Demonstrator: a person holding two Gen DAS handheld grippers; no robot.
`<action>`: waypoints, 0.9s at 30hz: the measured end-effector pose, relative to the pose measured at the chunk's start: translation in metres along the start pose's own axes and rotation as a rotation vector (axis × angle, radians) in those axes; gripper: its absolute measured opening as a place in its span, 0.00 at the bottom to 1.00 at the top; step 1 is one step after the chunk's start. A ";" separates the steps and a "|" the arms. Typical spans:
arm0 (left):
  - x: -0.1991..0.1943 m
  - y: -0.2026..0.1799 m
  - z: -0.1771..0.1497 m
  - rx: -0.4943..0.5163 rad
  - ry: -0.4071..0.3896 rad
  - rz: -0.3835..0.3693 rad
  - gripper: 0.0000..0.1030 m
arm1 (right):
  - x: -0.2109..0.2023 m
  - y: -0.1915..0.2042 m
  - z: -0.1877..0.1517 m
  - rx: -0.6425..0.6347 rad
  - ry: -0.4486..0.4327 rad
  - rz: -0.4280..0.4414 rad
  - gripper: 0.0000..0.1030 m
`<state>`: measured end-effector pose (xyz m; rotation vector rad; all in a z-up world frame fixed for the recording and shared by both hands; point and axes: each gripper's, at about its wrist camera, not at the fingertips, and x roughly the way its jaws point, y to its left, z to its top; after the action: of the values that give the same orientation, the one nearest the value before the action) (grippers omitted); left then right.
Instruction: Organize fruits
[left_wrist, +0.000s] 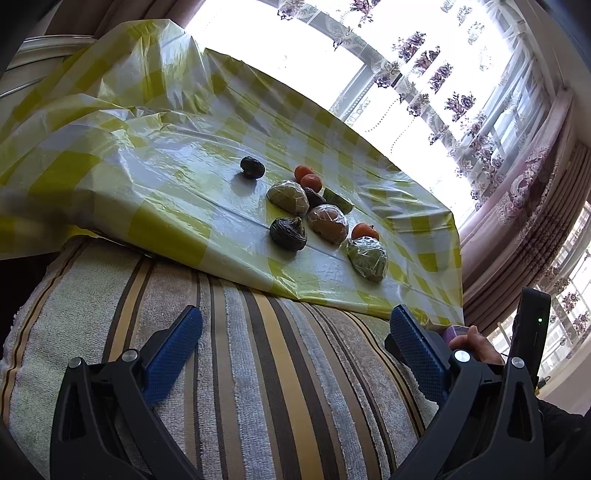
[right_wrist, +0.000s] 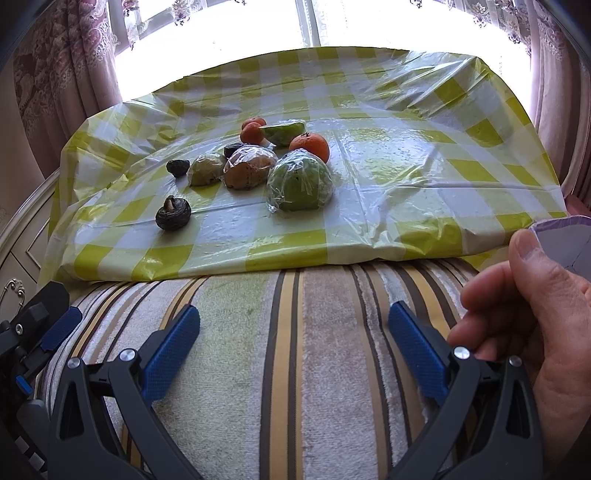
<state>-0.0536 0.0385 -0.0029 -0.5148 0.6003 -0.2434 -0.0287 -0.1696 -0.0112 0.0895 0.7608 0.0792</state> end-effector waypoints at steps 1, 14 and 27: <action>0.000 0.000 0.000 -0.001 -0.001 -0.001 0.95 | 0.000 0.000 0.000 0.000 0.000 -0.001 0.99; 0.001 0.000 0.002 -0.001 0.003 0.002 0.95 | 0.001 0.001 0.000 -0.004 0.000 -0.005 0.99; 0.000 -0.005 -0.003 -0.002 0.005 0.010 0.95 | -0.002 -0.001 0.000 -0.032 0.003 -0.017 0.99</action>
<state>-0.0560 0.0331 -0.0023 -0.5130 0.6075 -0.2344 -0.0306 -0.1711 -0.0101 0.0525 0.7626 0.0755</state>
